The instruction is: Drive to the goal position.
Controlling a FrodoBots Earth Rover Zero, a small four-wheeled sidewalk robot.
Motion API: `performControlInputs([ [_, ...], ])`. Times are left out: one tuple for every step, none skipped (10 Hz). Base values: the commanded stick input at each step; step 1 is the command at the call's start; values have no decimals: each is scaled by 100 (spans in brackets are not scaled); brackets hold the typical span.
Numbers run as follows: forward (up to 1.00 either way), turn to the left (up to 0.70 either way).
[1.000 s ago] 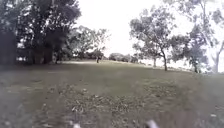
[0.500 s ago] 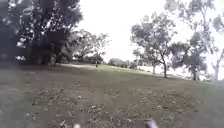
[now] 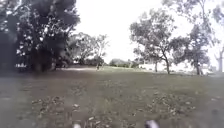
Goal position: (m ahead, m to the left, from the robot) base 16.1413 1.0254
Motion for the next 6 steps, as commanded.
performControlInputs([
  [70, 0],
  [70, 0],
  [70, 0],
  [70, -4],
  [70, -16],
  [70, -27],
])
